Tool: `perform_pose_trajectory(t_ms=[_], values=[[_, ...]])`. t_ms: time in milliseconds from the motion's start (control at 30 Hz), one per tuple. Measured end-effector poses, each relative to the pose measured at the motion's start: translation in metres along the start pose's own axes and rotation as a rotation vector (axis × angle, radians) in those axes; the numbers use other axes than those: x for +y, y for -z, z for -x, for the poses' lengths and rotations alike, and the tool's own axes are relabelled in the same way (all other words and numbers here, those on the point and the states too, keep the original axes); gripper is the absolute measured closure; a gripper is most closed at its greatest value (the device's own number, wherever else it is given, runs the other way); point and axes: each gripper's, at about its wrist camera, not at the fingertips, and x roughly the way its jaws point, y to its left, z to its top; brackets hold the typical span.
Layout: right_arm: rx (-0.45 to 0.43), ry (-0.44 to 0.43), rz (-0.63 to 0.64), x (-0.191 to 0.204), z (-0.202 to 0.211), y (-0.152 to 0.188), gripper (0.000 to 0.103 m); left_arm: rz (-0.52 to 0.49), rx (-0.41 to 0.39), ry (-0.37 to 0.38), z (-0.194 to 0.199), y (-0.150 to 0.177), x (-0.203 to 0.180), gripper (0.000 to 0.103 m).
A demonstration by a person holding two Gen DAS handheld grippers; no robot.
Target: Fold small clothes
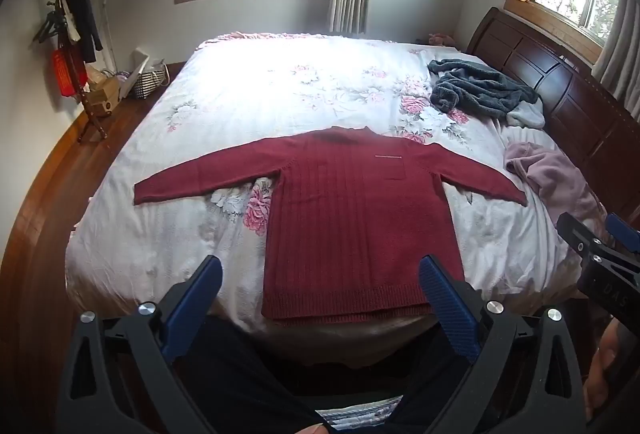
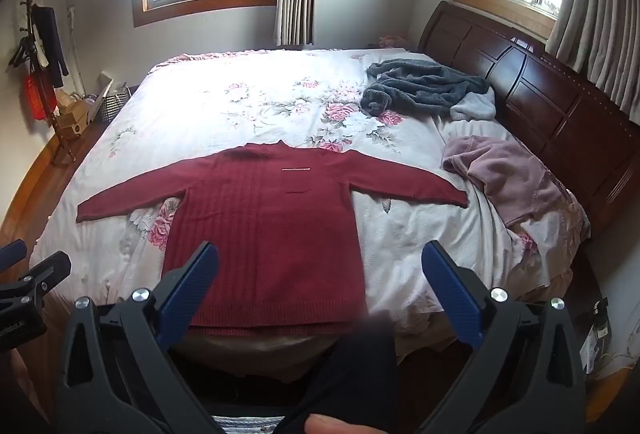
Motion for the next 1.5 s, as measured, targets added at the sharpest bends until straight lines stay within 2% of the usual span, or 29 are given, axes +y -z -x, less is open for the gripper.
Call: perform_pose_trajectory(t_ms=[600,767,1500], values=[[-0.009,-0.011,-0.001,-0.011,0.003,0.002,0.003,0.001,-0.011,-0.006,0.003,0.003,0.008,0.004],[-0.005,-0.006,0.013,0.002,-0.001,-0.002,0.003,0.002,-0.014,-0.012,0.003,0.0,0.006,0.004],[-0.012,-0.011,0.011,0.0,-0.002,-0.008,0.003,0.0,-0.035,-0.03,0.01,-0.003,0.003,0.004]])
